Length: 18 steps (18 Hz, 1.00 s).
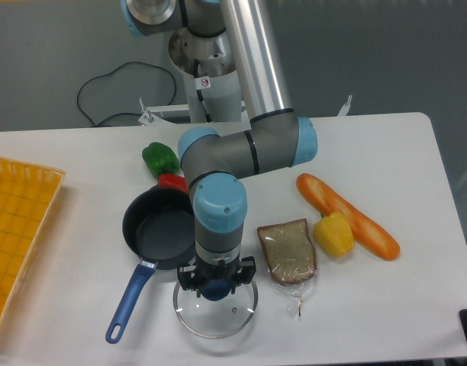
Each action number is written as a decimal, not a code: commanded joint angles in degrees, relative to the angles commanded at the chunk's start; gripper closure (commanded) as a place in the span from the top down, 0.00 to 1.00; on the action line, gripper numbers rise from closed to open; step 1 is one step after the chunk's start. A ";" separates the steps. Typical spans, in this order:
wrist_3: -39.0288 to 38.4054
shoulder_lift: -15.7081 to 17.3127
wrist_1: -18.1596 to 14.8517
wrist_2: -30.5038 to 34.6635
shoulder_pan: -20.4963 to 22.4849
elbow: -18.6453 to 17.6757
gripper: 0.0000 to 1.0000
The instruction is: Place the lid on the table
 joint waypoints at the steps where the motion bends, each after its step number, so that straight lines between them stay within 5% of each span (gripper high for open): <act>1: 0.00 -0.09 0.00 0.00 0.00 0.00 0.50; 18: 0.18 -1.93 0.44 1.05 -0.61 0.00 0.53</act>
